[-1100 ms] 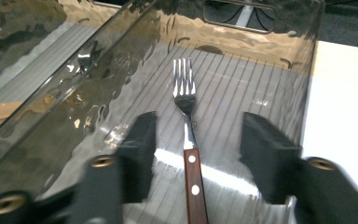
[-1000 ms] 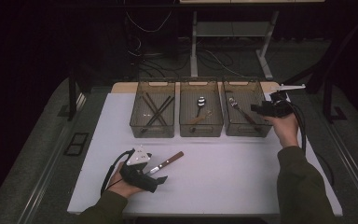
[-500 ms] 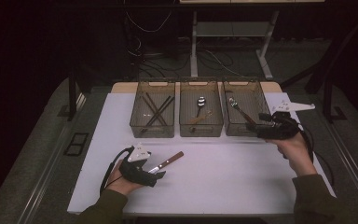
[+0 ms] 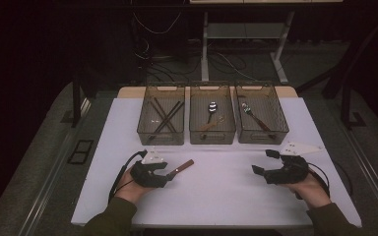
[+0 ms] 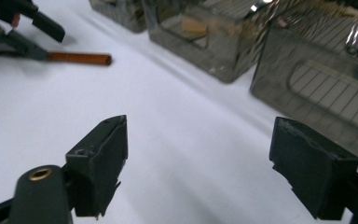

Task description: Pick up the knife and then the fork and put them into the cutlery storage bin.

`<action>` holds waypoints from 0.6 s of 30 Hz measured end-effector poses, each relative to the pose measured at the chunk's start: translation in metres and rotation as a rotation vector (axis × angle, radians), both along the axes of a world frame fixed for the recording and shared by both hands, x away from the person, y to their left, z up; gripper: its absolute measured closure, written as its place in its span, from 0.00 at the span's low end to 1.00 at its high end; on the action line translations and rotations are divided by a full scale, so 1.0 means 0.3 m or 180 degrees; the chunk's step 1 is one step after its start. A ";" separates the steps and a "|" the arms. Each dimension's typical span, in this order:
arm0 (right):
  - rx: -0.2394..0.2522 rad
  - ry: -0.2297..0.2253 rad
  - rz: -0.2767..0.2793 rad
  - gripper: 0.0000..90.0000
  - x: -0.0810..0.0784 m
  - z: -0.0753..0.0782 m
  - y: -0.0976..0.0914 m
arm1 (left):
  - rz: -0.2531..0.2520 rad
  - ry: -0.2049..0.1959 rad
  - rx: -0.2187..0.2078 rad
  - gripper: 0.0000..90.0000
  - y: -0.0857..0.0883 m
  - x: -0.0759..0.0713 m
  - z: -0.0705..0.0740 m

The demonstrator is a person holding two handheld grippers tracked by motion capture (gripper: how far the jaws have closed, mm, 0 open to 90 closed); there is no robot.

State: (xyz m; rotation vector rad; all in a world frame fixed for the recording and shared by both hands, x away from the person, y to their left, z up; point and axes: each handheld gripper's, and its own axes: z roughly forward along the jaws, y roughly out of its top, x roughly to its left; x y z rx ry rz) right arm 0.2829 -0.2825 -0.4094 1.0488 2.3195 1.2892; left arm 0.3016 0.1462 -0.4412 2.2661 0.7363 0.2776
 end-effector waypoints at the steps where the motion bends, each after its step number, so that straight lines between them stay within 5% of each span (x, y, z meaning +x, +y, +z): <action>1: -0.0021 -0.0002 0.0002 0.21 -0.008 -0.008 0.001 | -0.0007 0.0004 0.0027 0.55 -0.003 -0.001 -0.001; 18: -0.0035 0.0146 0.0101 0.20 -0.086 -0.110 0.003 | -0.0115 0.0050 0.0144 0.73 -0.022 -0.005 -0.010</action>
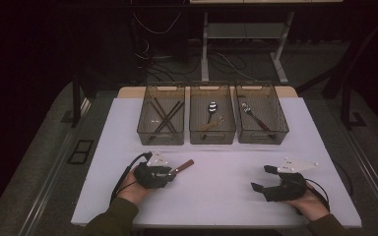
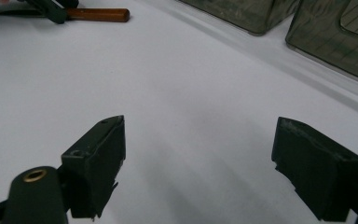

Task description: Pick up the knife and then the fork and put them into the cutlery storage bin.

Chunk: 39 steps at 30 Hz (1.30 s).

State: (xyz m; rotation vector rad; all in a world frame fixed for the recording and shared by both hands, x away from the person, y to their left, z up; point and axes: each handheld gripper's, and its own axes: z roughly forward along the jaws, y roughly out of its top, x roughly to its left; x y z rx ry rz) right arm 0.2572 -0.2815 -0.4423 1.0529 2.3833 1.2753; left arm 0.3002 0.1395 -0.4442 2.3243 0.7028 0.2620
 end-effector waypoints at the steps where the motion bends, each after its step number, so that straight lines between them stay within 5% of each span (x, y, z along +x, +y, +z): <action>1: 0.0003 -0.0009 0.0001 0.20 0.001 0.000 0.001 | -0.0001 0.0001 0.0002 0.73 0.000 0.000 0.000; 18: -0.0025 -0.0019 0.0059 0.20 0.002 -0.001 0.014 | -0.0020 -0.0056 0.0053 0.85 -0.010 -0.004 0.004; 30: 0.0017 -0.0097 0.0215 0.20 0.004 0.032 0.026 | -0.0421 0.0140 -0.0089 0.85 -0.057 -0.025 0.066; 39: -0.0081 -0.0072 0.0673 0.20 0.045 0.103 0.068 | -0.0844 0.0120 -0.0172 0.85 -0.128 -0.044 0.135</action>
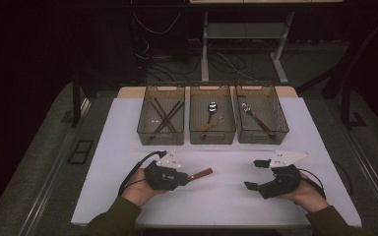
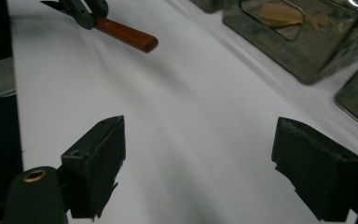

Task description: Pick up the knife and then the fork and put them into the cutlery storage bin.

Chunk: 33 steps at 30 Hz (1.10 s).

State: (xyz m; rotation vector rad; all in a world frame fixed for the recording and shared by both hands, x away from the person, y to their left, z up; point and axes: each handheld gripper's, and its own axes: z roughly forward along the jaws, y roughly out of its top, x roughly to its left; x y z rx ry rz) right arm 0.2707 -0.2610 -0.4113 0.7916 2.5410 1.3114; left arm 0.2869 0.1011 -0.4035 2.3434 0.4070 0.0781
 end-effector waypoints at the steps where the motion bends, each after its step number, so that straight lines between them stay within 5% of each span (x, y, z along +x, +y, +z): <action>1: -0.0015 0.0005 0.0045 0.20 0.004 0.009 0.003 | -0.0051 -0.0010 0.0001 0.85 -0.010 0.000 0.005; 7: -0.0119 0.0041 0.0418 0.16 0.013 0.050 0.046 | -0.0341 -0.0030 0.0053 0.85 -0.081 0.007 0.028; 19: -0.0692 0.0115 0.1154 0.18 0.038 0.070 0.213 | -0.0985 -0.0160 0.0197 0.85 -0.225 -0.009 0.066; 26: -0.0836 0.0298 0.1517 0.43 0.042 0.039 0.273 | -0.1176 -0.0230 0.0279 0.85 -0.269 -0.024 0.076; 33: -0.0823 0.0388 0.1606 0.71 0.039 0.030 0.296 | -0.1196 -0.0213 0.0281 0.85 -0.279 -0.028 0.073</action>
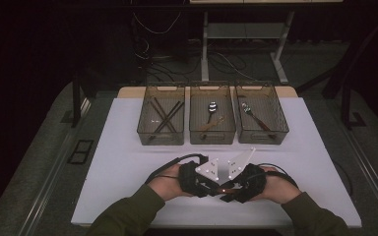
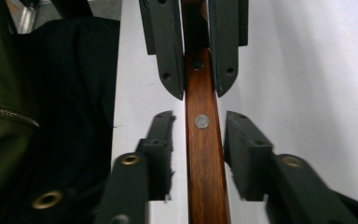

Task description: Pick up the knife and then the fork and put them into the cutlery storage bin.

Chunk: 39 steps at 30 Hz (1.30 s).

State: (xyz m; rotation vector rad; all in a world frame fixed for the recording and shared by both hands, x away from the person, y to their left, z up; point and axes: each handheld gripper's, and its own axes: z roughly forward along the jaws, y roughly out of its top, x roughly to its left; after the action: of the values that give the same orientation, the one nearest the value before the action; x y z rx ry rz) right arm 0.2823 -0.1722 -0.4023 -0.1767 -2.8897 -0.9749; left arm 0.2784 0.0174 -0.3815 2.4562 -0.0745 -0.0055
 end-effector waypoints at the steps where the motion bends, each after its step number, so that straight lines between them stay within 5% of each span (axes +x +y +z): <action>1: 0.0008 0.0019 0.0021 0.73 0.001 -0.003 0.002 | -0.0008 0.0001 0.0006 0.85 -0.001 0.000 0.001; 5: 0.0010 0.0049 0.0026 0.83 0.000 -0.009 0.010 | 0.0000 0.0033 0.0010 0.85 -0.005 -0.007 0.001; 14: 0.0100 0.0163 0.0078 0.84 0.004 -0.026 0.005 | -0.0026 0.0070 0.0022 0.83 0.005 -0.006 -0.005; 18: 0.0156 0.0273 -0.0039 0.84 0.007 -0.031 -0.011 | 0.0099 0.0098 -0.0193 0.64 0.035 0.000 -0.014; 23: 0.0170 0.0159 -0.0176 0.84 0.033 -0.032 -0.059 | 0.0497 0.0134 -0.0479 0.43 0.108 0.006 -0.029; 27: 0.0204 0.0131 -0.0329 0.84 0.046 -0.027 -0.100 | 0.0824 0.0078 -0.0564 0.31 0.176 0.010 -0.043; 39: 0.0266 0.0102 -0.0903 0.84 0.094 -0.002 -0.198 | 0.1669 -0.0059 -0.0804 0.19 0.354 -0.020 -0.093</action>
State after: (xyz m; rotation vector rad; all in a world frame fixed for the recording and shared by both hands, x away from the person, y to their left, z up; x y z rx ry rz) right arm 0.3105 -0.2315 -0.4030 -0.6037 -2.8389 -1.1196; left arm 0.2724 0.1237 -0.4095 2.1560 0.5285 0.2408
